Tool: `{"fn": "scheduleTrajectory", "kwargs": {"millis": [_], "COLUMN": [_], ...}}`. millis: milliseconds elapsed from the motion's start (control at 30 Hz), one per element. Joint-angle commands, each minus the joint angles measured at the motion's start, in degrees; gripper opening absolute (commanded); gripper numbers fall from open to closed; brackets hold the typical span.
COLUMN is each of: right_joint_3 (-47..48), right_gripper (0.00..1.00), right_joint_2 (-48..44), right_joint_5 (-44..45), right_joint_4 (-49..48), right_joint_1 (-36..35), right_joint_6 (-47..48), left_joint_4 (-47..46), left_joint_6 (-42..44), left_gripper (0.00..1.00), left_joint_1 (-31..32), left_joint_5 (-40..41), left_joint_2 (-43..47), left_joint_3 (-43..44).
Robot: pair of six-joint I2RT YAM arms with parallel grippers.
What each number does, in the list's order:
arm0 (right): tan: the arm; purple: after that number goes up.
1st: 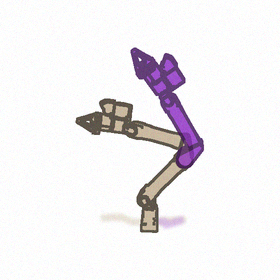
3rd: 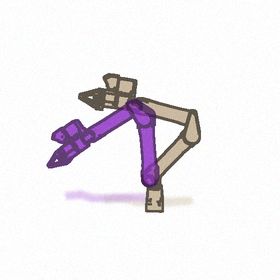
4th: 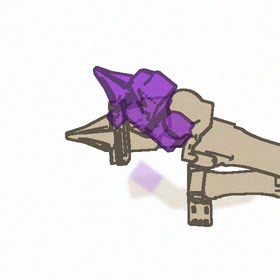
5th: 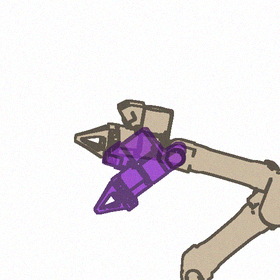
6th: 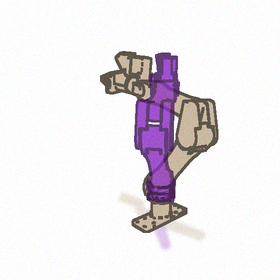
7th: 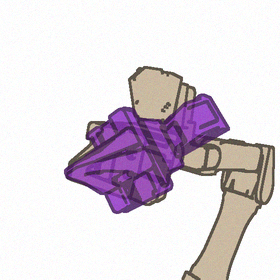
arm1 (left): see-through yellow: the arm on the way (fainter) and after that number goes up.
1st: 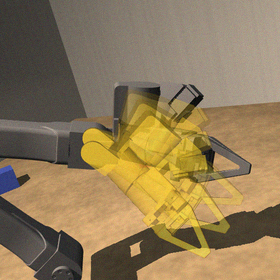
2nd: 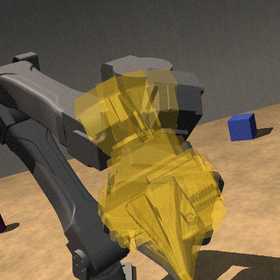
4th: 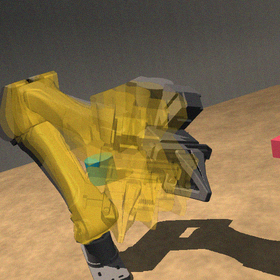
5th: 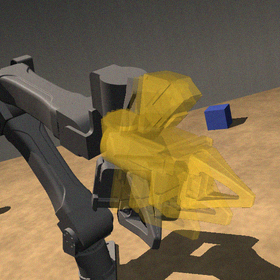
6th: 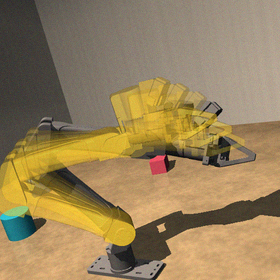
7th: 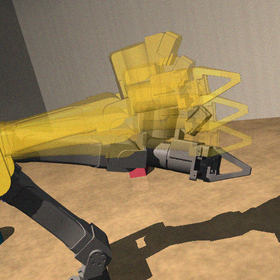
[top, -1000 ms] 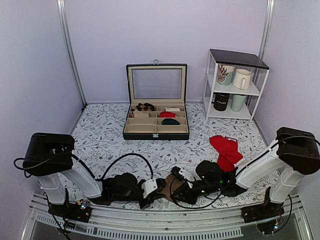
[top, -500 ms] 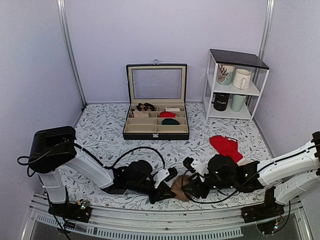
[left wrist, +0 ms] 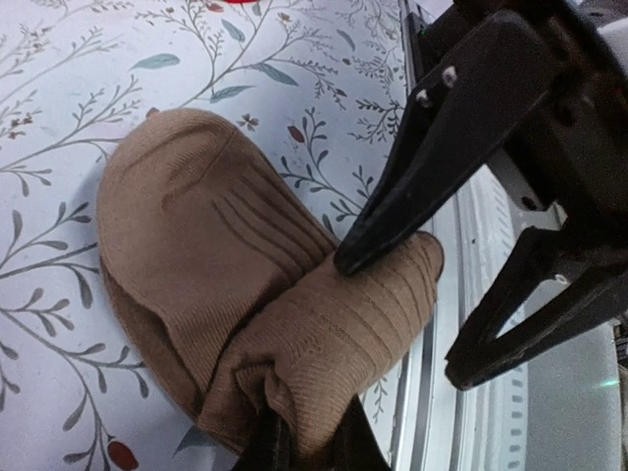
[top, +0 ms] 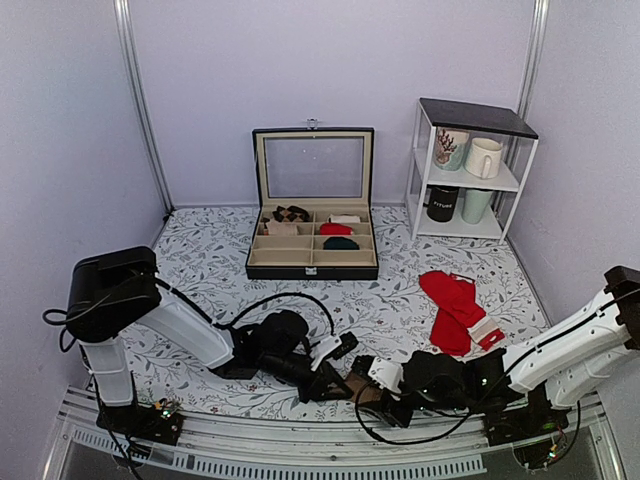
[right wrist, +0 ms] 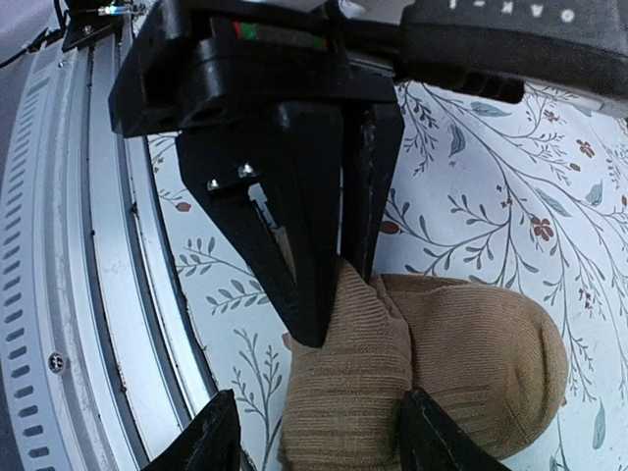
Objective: Roll the socks
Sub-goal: Roll a pair of socks at the center of the board.
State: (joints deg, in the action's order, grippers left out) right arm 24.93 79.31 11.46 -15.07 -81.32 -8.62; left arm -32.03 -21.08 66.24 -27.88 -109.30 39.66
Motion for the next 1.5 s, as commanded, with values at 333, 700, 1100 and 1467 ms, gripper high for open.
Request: {"fn": "scheduleTrajectory", "kwargs": {"millis": [333, 700, 1100, 1467], "right_joint_3": [-0.24, -9.96, -12.34, -12.10], "right_gripper": [0.22, 0.14, 0.14, 0.14], "right_joint_2": [4.97, 8.03, 20.38, 24.07], "right_joint_5": [3.31, -3.46, -25.18, -29.47], "right_joint_4": [-0.06, -11.11, -23.10, -25.18], "right_joint_1": [-1.33, -0.49, 5.96, 8.44], "right_joint_6": [-7.70, -20.31, -28.03, -28.26], "left_joint_4": [20.51, 7.68, -21.51, -26.78], "left_joint_6": [-0.89, 8.41, 22.43, 24.56], "left_gripper": [0.00, 0.23, 0.49, 0.53], "left_joint_1": [0.36, 2.96, 6.47, 6.43], "left_joint_5": [-0.53, 13.22, 16.64, 9.03], "left_joint_2": [-6.39, 13.32, 17.41, 5.86], "left_joint_3": [-2.84, -6.63, -19.73, -15.31]}}
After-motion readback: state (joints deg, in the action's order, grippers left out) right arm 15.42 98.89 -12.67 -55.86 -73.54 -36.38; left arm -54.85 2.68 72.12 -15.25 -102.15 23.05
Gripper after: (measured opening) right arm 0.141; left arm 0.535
